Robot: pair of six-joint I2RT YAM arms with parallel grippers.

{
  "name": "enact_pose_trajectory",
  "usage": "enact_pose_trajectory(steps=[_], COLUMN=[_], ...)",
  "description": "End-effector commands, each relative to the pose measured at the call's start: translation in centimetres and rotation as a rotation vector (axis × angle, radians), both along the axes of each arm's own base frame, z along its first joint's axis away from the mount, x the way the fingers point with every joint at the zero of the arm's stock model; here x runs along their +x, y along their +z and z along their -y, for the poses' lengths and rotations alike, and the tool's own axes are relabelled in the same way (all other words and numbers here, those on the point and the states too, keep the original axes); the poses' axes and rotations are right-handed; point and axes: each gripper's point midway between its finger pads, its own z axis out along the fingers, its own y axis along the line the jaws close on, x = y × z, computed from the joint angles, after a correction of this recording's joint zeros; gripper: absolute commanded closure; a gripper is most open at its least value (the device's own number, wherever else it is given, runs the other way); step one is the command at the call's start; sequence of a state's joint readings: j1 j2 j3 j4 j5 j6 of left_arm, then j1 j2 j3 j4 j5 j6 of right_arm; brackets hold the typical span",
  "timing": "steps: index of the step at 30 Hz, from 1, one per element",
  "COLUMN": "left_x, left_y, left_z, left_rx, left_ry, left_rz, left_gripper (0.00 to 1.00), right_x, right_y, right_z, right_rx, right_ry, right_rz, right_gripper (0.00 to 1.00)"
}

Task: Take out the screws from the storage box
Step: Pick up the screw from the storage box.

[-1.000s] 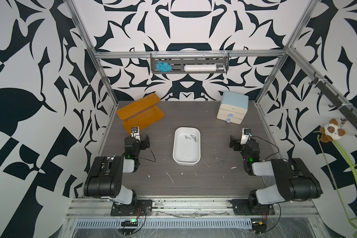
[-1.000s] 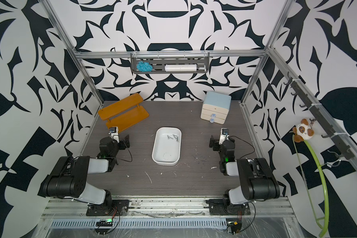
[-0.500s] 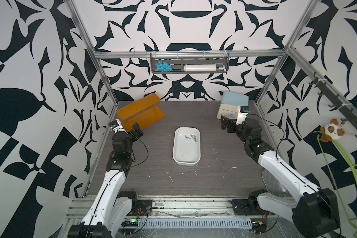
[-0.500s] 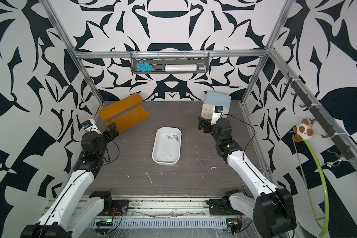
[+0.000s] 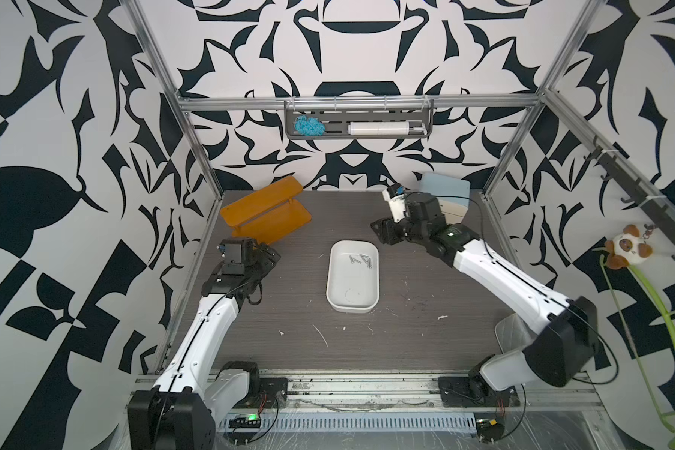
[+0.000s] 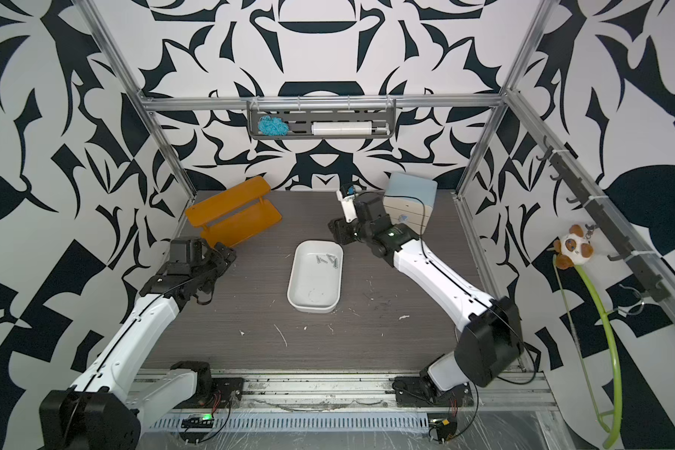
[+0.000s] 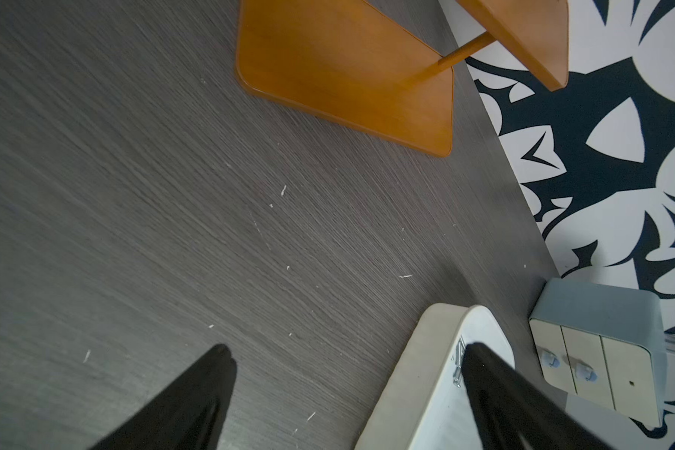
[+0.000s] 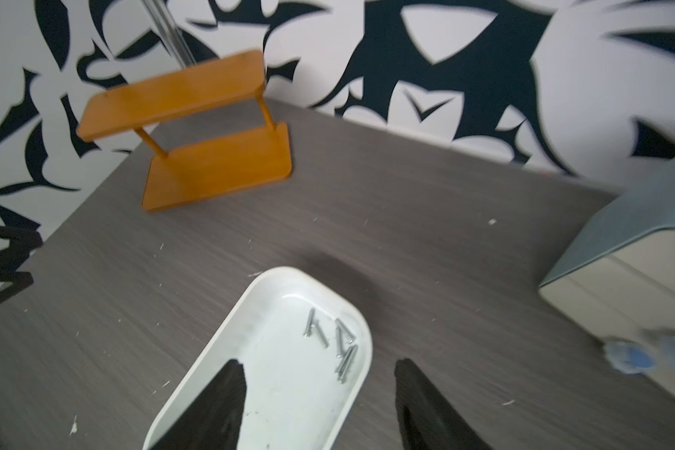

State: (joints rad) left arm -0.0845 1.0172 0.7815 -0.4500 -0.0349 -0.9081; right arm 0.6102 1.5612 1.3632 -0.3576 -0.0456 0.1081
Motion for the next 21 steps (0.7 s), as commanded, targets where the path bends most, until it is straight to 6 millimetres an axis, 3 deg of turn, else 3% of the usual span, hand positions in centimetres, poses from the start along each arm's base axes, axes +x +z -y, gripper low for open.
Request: enact_pose_trajectory(steps=[1, 4, 9, 12, 15, 21], left_x=[-0.6, -1.0, -1.4, -1.3, -0.9, -0.1], left_y=[3.0, 4.0, 4.9, 3.9, 2.8, 1.4], left_z=[0.3, 0.5, 0.6, 0.3, 0.5, 0.9], left_rx=[0.014, 0.008, 0.006, 0.012, 0.002, 0.007], left_ry=[-0.051, -0.064, -0.070, -0.050, -0.055, -0.080], left_rz=[0.079, 0.155, 0.223, 0.191, 0.144, 0.050], left_gripper=[0.00, 0.00, 0.01, 0.01, 0.01, 0.01], right_x=[-0.6, -0.9, -0.7, -0.5, -0.6, 0.1], right_y=[-3.1, -6.0, -9.5, -11.4, -13.2, -14.5], right_z=[-2.2, -3.4, -4.5, -4.8, -4.9, -4.2], right_rx=[-0.127, -0.297, -0.332, -0.352, -0.374, -0.398], right_ry=[0.072, 0.103, 0.149, 0.154, 0.161, 0.137], right_rz=[-0.079, -0.102, -0.154, -0.184, -0.226, -0.243], right_gripper=[0.48, 0.51, 0.52, 0.55, 0.64, 0.69])
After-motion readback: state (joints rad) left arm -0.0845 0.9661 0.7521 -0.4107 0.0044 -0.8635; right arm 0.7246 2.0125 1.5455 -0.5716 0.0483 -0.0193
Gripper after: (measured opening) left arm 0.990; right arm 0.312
